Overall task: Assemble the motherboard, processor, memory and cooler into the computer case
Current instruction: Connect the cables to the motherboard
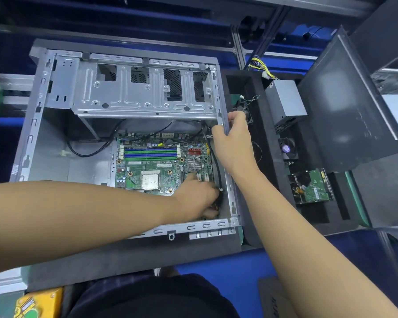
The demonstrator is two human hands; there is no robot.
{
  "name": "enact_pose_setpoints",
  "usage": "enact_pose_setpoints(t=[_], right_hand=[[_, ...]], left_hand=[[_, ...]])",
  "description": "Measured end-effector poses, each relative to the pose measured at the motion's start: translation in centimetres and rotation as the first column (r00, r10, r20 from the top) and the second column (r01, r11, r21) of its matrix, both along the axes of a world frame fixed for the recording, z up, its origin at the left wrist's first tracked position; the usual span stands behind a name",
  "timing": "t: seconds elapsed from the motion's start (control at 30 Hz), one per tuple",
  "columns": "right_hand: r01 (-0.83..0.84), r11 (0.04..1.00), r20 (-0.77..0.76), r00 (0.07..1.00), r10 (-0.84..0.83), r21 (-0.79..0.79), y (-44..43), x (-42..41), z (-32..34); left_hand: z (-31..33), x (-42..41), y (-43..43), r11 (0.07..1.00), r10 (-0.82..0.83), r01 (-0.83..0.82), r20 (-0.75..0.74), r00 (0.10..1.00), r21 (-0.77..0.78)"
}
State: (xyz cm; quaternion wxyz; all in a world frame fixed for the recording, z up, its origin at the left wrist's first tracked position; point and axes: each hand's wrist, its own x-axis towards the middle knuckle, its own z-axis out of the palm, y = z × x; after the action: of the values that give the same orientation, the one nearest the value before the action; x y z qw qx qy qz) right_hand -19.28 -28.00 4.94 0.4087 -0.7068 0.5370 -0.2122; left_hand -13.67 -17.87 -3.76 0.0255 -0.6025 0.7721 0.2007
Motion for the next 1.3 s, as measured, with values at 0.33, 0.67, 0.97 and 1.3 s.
enact_pose_setpoints(t=[0.33, 0.67, 0.97, 1.3], right_hand=[[-0.003, 1.0, 0.01, 1.0, 0.003, -0.011, 0.0, 0.0, -0.2], [-0.007, 1.0, 0.017, 1.0, 0.007, -0.014, -0.3, 0.0, -0.4], [-0.012, 0.999, 0.015, 1.0, 0.012, -0.03, -0.3, 0.1, -0.5], [-0.011, 0.999, -0.015, 1.0, 0.01, -0.038, 0.0, 0.2, -0.1]], left_hand=[[-0.9, 0.5, 0.6, 0.975, 0.156, -0.186, -0.228, 0.961, -0.118], [0.1, -0.3, -0.1, 0.977, 0.214, -0.211, -0.168, 0.962, 0.04], [0.0, -0.4, -0.6, 0.981, 0.184, -0.174, -0.135, 0.974, 0.083], [-0.2, -0.4, -0.7, 0.991, 0.135, -0.134, -0.071, 0.988, 0.017]])
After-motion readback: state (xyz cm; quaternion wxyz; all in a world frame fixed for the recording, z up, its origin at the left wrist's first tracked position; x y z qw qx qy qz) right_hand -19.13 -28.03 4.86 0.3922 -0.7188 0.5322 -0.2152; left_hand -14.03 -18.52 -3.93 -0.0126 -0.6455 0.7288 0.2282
